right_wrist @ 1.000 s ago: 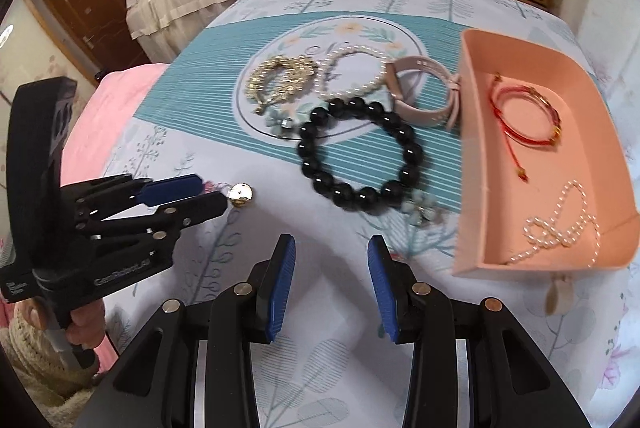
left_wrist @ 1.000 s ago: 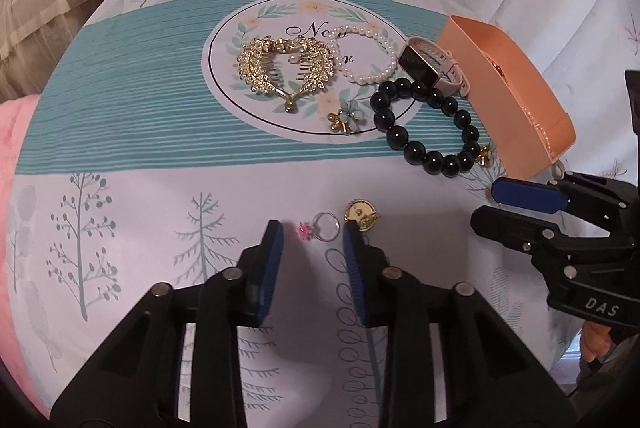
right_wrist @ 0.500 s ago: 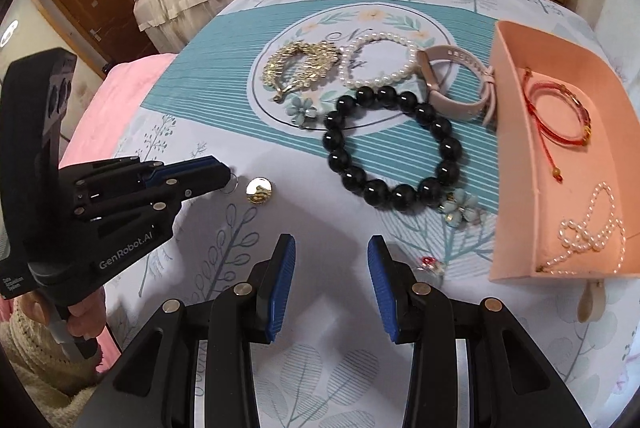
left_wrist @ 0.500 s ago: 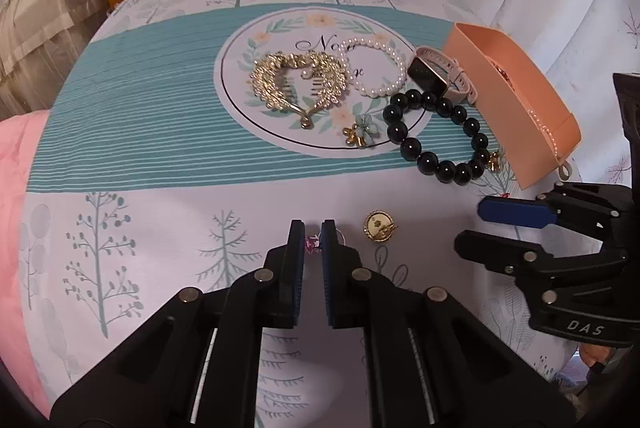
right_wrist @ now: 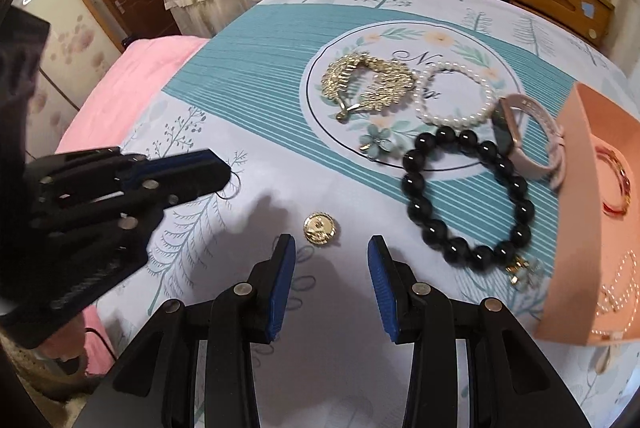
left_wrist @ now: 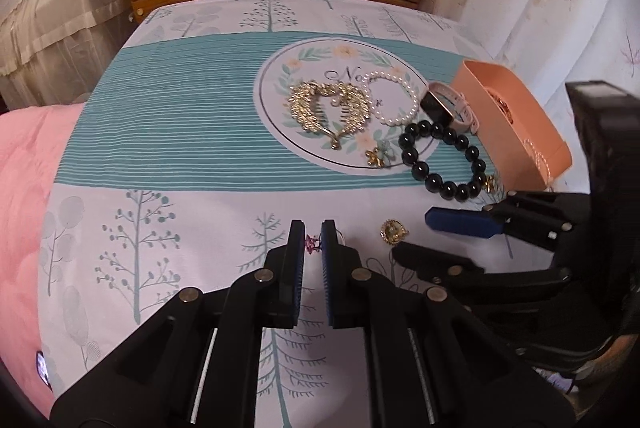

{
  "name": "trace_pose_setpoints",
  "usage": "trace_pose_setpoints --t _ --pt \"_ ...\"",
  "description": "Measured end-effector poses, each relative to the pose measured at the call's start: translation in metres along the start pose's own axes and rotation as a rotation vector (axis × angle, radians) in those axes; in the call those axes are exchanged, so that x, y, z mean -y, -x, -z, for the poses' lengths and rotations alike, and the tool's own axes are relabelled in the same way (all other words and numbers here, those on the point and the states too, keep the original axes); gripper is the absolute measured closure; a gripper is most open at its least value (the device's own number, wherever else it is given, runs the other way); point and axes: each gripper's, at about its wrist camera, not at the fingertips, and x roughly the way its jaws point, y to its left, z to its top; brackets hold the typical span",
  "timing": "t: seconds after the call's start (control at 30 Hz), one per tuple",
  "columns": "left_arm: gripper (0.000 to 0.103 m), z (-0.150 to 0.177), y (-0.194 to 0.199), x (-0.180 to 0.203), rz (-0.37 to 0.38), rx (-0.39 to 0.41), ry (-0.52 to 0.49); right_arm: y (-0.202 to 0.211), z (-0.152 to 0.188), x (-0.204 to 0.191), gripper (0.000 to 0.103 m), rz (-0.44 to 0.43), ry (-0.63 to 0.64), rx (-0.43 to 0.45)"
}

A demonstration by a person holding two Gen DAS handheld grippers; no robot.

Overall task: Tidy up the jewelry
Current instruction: 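Grasp the gold coin pendant with the right tool while the left tool holds the ring, then carry the ring and coin pendant into the peach box while both tools release them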

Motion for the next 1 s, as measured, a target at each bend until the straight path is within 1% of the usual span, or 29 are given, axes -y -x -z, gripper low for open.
trace_pose_setpoints --t 0.33,0.43,0.5,0.57,0.67,0.73,0.87,1.0 --pt "0.097 0.0 -0.002 -0.023 -0.026 -0.018 0.089 -0.019 -0.015 -0.025 0.065 0.084 0.097 -0.041" --pt "0.097 0.002 -0.002 -0.03 -0.025 -0.02 0.106 -0.023 -0.018 -0.032 0.067 0.119 0.131 -0.061" --pt "0.097 0.002 -0.002 -0.033 -0.022 -0.022 0.117 -0.028 -0.022 -0.035 0.07 0.142 0.147 -0.084" --pt "0.097 0.003 -0.001 -0.035 -0.02 -0.021 0.123 -0.03 -0.025 -0.037 0.084 0.168 0.163 -0.103" --pt "0.097 0.004 0.002 -0.036 -0.016 -0.018 0.127 -0.031 -0.028 -0.038 0.084 0.174 0.174 -0.127" --pt "0.097 0.004 0.004 -0.036 -0.015 -0.014 0.127 -0.031 -0.028 -0.04 0.084 0.193 0.185 -0.133" --pt "0.097 0.004 0.008 -0.033 -0.02 -0.012 0.122 -0.022 -0.027 -0.039 0.084 0.19 0.164 -0.115" --pt "0.097 0.002 0.015 -0.024 -0.021 -0.004 0.103 0.004 -0.024 -0.037 0.084 0.192 0.144 -0.061"
